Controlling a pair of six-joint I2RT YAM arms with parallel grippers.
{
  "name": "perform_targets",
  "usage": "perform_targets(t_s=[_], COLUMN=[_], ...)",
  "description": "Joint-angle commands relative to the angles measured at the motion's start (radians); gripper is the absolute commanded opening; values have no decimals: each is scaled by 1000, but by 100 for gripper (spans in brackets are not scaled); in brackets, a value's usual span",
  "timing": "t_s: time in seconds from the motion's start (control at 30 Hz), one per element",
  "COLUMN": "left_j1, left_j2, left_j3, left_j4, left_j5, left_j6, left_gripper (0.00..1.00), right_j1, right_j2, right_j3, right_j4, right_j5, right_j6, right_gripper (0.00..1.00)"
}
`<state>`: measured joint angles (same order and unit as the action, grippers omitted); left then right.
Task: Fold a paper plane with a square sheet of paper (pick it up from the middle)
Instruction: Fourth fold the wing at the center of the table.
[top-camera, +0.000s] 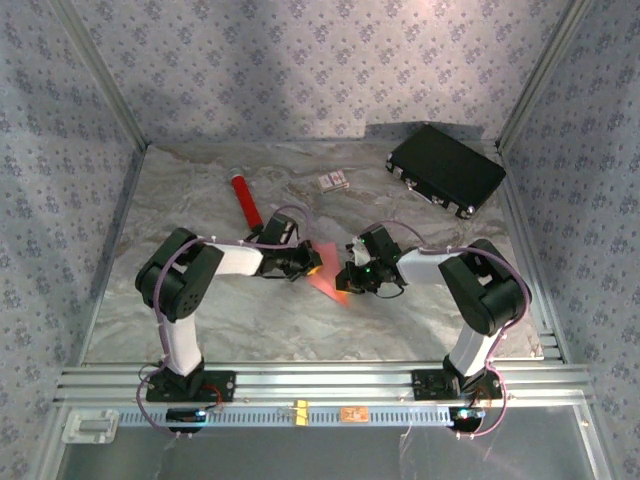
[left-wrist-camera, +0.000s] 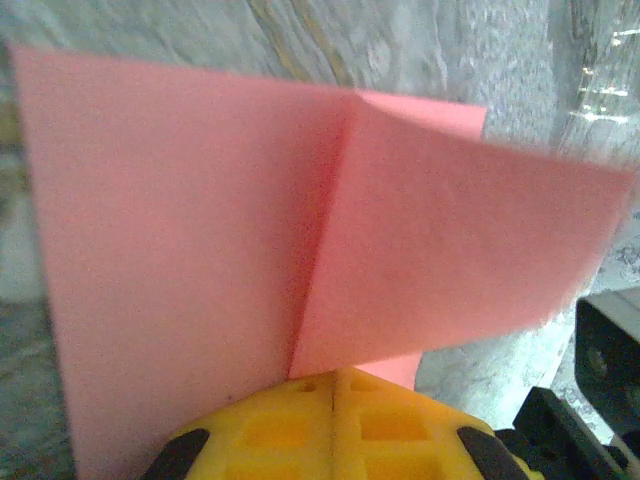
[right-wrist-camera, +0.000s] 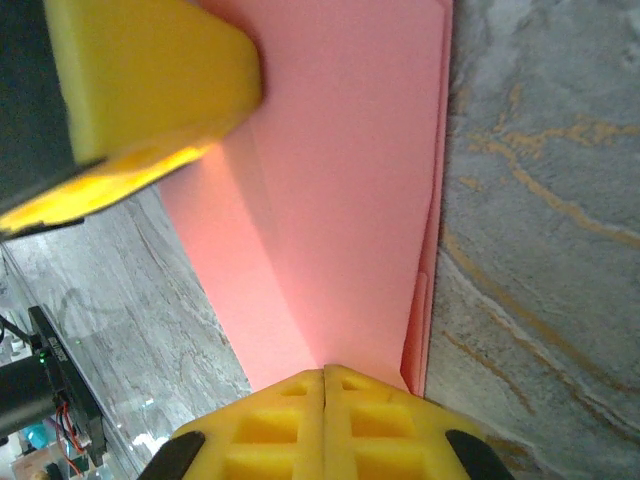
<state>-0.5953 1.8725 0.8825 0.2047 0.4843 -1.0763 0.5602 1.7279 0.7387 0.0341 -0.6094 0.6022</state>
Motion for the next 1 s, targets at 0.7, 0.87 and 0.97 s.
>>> perform_targets(t_s=[0.7, 0.87, 0.97], left_j1=[5, -22, -24], left_j2=[-114, -76, -37], left_j3=[-21, 4, 30], left_j4=[-30, -12, -4], left_j5=[-14, 6, 11], left_j6=[36, 39, 39], left_gripper=[6, 6, 6], right_j1=[0, -1, -1], right_j2=[17, 21, 25], right_j3=[-15, -12, -10], right_j4=[-202, -200, -199], right_j5=[88, 87, 84], right_j6=[-24, -24, -24], right_gripper=[0, 0, 0])
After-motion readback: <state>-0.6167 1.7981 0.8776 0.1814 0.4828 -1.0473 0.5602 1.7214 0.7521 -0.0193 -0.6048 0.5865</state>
